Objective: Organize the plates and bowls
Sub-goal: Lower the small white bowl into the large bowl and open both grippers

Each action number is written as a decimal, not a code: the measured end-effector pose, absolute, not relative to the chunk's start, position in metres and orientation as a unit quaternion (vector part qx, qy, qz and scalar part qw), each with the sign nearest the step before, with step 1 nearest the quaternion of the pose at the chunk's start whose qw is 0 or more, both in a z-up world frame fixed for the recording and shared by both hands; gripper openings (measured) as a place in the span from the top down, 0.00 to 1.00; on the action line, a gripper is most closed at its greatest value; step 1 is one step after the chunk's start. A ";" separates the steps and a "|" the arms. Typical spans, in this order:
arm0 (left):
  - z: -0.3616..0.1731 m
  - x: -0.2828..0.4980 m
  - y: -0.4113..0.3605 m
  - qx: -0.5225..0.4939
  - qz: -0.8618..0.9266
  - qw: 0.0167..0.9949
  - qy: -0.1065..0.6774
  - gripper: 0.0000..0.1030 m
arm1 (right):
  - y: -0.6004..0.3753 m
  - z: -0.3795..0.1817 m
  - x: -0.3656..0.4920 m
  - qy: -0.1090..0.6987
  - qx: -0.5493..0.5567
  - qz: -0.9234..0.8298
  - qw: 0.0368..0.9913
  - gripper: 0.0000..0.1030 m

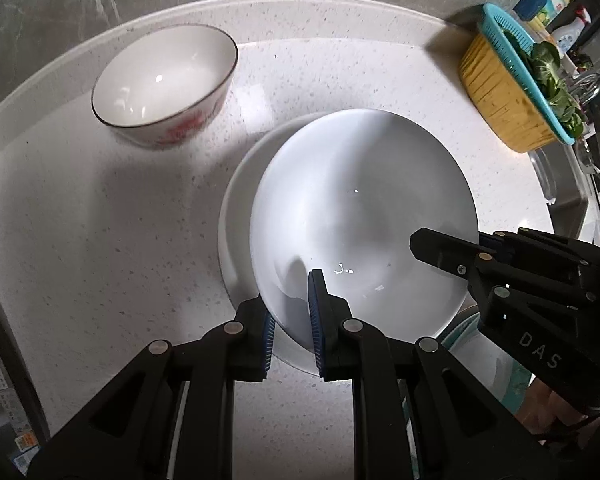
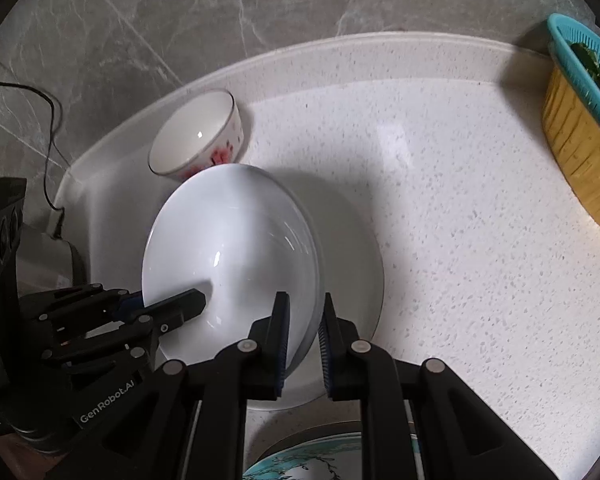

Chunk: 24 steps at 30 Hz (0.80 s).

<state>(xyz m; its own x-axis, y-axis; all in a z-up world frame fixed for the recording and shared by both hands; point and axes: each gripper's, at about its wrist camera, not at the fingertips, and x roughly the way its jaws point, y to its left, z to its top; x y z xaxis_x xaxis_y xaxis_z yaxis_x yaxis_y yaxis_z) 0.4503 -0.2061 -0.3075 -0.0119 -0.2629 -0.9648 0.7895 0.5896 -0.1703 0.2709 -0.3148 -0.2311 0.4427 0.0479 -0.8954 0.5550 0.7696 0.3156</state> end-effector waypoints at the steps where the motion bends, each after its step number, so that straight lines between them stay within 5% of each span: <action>1: -0.311 0.450 -0.208 0.223 -0.396 0.667 0.591 0.87 | -0.315 -0.234 0.271 0.506 0.299 -0.161 0.793 0.84; 24: -0.322 0.434 -0.225 0.227 -0.404 0.693 0.553 0.70 | -0.304 -0.239 0.289 0.538 0.208 -0.184 0.796 0.84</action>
<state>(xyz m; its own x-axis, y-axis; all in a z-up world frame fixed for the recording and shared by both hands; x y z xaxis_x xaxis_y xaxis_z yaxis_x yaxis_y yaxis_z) 0.4337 -0.2252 -0.3218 0.0625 -0.3083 -0.9492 0.8100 0.5713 -0.1322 0.2894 -0.3036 -0.2392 0.3529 -0.0703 -0.9330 0.5170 0.8458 0.1318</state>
